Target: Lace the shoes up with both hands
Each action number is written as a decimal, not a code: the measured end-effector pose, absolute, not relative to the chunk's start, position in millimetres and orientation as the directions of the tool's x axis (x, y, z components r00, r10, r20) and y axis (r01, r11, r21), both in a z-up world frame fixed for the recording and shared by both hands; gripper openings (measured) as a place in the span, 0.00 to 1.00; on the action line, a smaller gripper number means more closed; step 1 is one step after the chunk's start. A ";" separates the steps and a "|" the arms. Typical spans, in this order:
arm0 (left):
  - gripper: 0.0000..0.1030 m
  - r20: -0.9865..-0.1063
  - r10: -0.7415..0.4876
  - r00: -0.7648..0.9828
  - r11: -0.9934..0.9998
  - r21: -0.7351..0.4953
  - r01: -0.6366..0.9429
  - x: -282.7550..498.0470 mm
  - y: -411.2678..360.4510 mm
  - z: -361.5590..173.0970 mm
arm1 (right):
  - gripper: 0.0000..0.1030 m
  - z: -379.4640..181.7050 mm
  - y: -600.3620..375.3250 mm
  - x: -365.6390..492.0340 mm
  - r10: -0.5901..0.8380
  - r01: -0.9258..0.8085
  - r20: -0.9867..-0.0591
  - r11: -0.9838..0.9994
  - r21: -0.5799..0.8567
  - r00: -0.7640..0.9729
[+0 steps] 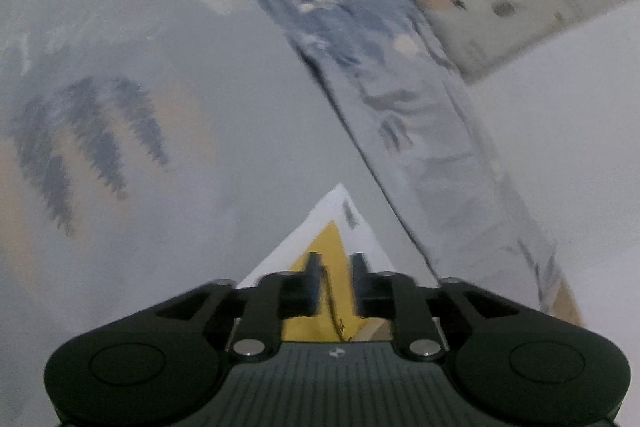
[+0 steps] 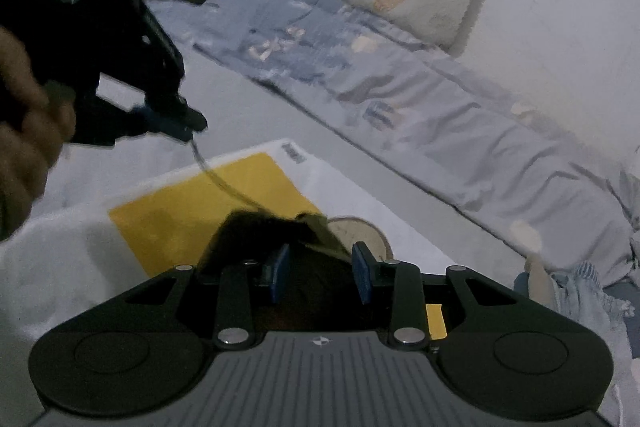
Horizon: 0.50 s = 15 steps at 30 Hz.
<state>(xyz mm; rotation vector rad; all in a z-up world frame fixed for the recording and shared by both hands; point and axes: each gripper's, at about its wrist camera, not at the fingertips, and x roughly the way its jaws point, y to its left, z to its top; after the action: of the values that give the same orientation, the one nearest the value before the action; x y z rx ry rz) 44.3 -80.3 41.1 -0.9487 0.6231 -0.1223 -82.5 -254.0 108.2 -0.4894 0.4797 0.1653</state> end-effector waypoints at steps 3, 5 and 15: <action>0.46 -0.413 -0.324 0.851 0.648 -0.752 -0.118 36.0 -84.8 56.6 | 0.33 114.5 -259.5 -86.6 0.052 -0.237 -0.456 0.902 -0.360 0.888; 0.50 -0.415 -0.263 0.871 0.678 -0.722 -0.140 29.5 -82.2 63.1 | 0.33 116.8 -263.6 -89.2 0.043 -0.208 -0.442 0.920 -0.333 0.896; 0.53 -0.360 -0.510 0.781 0.528 -0.848 -0.047 31.8 -93.8 54.0 | 0.33 125.1 -275.3 -88.0 0.019 -0.155 -0.420 0.943 -0.294 0.908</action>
<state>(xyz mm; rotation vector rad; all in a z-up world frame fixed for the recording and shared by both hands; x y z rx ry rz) 31.8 -93.8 54.0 -0.9893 0.6370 -0.3001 -88.0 -275.3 125.1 -0.3289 0.4257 0.0913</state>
